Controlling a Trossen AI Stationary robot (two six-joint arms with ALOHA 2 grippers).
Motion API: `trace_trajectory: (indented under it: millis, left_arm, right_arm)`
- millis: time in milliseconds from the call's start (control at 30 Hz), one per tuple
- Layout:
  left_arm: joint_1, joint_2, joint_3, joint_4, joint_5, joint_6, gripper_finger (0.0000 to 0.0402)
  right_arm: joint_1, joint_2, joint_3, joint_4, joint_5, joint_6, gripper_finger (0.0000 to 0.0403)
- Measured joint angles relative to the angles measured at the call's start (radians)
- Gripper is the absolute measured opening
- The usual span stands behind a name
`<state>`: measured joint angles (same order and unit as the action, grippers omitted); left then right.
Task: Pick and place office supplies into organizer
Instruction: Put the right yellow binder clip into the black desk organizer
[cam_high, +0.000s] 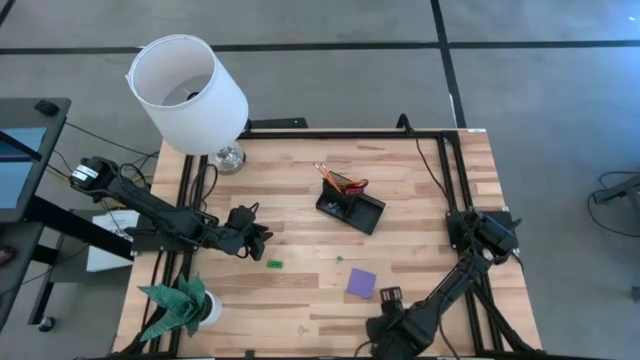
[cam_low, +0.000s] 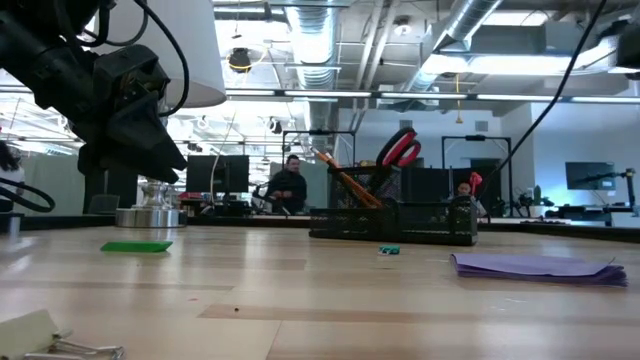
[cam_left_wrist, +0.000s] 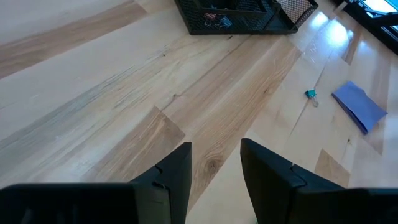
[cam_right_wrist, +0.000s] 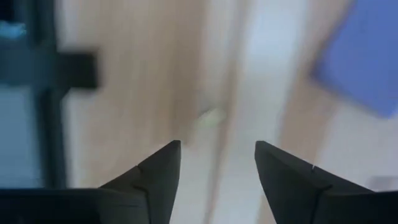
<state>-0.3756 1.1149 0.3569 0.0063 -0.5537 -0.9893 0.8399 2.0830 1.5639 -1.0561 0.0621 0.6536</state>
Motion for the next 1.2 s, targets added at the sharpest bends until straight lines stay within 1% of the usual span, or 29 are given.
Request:
trace_trajectory:
  millis: [100,133,267,400,600,767,1000,1133,1200]
  left_arm:
    - [0.000,0.000,0.000,0.000,0.000,-0.001,0.0128]
    - [0.000,0.000,0.000,0.000,0.000,-0.001,0.0128]
    - [0.000,0.000,0.000,0.000,0.000,-0.001,0.0128]
    - [0.000,0.000,0.000,0.000,0.000,-0.002,0.0128]
    - [0.000,0.000,0.000,0.001,0.000,-0.002,0.0128]
    - [0.000,0.000,0.000,0.002,0.000,-0.002,0.0128]
    - [0.000,0.000,0.000,0.001,-0.001,-0.002,0.0128]
    - [0.000,0.000,0.000,0.001,-0.001,-0.002,0.0128]
    - [0.000,0.000,0.000,0.000,-0.001,-0.002,0.0128]
  right_arm:
    - [-0.012,-0.002,-0.006,0.011,0.106,0.024,0.0207]
    - [-0.010,-0.003,-0.017,0.026,0.126,0.022,0.0207]
    - [0.027,-0.003,-0.060,0.050,0.122,-0.008,0.0200]
    - [0.059,-0.003,-0.064,0.053,0.120,-0.062,0.0191]
    - [0.057,-0.002,-0.064,0.093,0.126,-0.086,0.0190]
    - [0.045,-0.001,-0.064,0.123,0.179,-0.090,0.0196]
    - [0.025,-0.001,-0.082,0.126,0.145,-0.118,0.0192]
    - [0.020,0.000,-0.117,0.140,0.060,-0.179,0.0187]
    - [0.015,-0.001,-0.120,0.143,0.047,-0.203,0.0184]
